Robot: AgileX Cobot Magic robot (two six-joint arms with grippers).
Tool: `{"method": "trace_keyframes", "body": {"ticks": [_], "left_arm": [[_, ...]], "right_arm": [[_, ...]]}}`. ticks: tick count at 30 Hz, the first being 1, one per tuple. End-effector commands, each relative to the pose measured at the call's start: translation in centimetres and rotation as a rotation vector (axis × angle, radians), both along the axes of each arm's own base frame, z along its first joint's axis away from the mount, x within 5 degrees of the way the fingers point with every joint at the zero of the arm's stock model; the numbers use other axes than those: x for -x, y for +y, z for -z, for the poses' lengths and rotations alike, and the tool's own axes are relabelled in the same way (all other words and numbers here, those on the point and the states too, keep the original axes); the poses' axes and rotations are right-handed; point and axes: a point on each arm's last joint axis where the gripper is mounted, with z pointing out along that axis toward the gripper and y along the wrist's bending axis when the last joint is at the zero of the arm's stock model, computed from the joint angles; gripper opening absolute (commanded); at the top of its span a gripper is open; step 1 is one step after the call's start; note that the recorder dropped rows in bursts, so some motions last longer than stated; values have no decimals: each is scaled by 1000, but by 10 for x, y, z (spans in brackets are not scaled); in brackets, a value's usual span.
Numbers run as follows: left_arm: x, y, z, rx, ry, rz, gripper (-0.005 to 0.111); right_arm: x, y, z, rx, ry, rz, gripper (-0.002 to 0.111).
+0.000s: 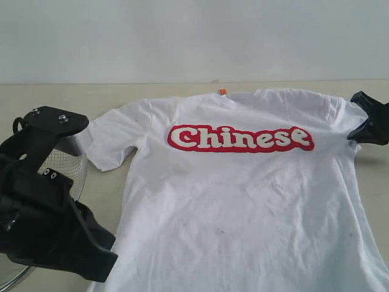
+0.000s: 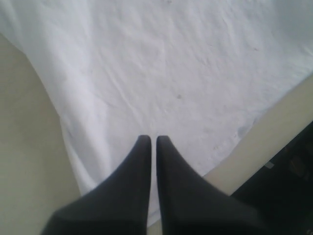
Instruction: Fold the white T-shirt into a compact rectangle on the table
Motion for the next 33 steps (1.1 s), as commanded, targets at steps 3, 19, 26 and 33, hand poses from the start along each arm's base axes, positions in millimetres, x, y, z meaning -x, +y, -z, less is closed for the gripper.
{"method": "trace_keyframes", "body": {"ticks": [3,19,26,33], "left_arm": [[0,-1,-3,18,-12,1,5],[0,-1,-3,18,-12,1,5],[0,-1,-3,18,-12,1,5],[0,-1,-3,18,-12,1,5]], "right_arm": [[7,-11,-3,75,14,-15,0],[6,-12,-4,96,6,-29,47],[3,-19,-8,128,-16,75,66],[1,-25,-1,160,-25,138,57]]}}
